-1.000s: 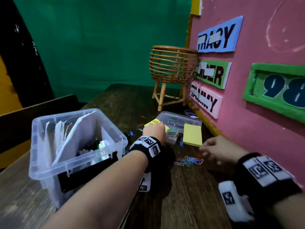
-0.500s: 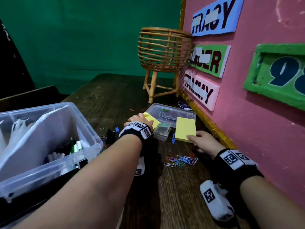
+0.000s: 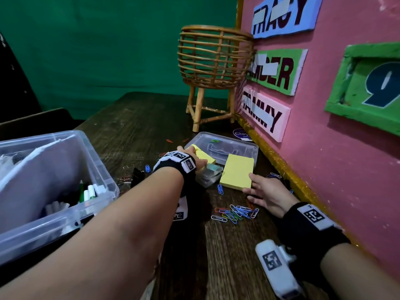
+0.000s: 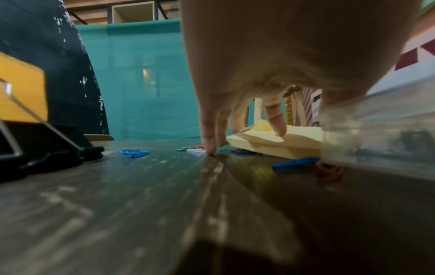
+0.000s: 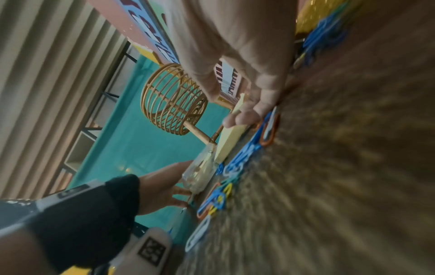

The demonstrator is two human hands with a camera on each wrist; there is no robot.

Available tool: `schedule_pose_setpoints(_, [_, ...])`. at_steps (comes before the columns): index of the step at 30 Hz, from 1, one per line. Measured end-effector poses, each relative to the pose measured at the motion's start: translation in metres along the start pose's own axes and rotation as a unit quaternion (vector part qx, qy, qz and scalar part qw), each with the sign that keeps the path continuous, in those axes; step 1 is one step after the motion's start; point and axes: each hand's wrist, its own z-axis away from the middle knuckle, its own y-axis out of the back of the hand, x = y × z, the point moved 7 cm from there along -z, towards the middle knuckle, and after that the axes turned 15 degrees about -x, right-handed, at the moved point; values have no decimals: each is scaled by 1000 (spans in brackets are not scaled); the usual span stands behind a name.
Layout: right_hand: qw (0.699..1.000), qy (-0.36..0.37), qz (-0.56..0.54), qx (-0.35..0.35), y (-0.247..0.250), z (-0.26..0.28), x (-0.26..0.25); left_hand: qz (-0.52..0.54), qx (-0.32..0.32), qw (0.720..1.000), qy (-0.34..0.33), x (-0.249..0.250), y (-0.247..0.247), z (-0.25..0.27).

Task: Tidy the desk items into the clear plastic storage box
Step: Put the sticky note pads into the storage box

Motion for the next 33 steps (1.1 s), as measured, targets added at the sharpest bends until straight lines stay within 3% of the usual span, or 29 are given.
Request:
schedule_pose_setpoints(5, [999,-26,22,33,3,0,4,-9,-13,1000,-12,-2,-2,-6])
schedule_pose_setpoints(9, [995,-37,74,63,18,4,5,-16,33,999,-37,5,7,11])
schedule_pose_setpoints(13, [993,31,81,80,29,9,-8,-48,56,995,-67,15,14,23])
schedule_pose_setpoints(18, [993,72,-23,89,30,26,-13,-14,118,982,-148,27,23,44])
schedule_pose_setpoints(21, [990,84,-72,86,30,39,-18,-41,183,957,-220,41,25,73])
schedule_pose_setpoints(23, [988,84,-102,77,30,49,-22,-38,259,927,-269,48,30,98])
schedule_pose_setpoints(26, [984,96,-137,61,32,64,-28,74,343,873,-338,49,41,139])
schedule_pose_setpoints(28, [981,112,-152,45,30,76,-32,194,336,842,-374,51,50,158])
schedule_pose_setpoints(30, [979,126,-160,17,22,85,-35,269,288,819,-417,63,53,173])
schedule_pose_setpoints(33, [976,157,-147,-40,0,99,-43,177,215,846,-454,92,42,200])
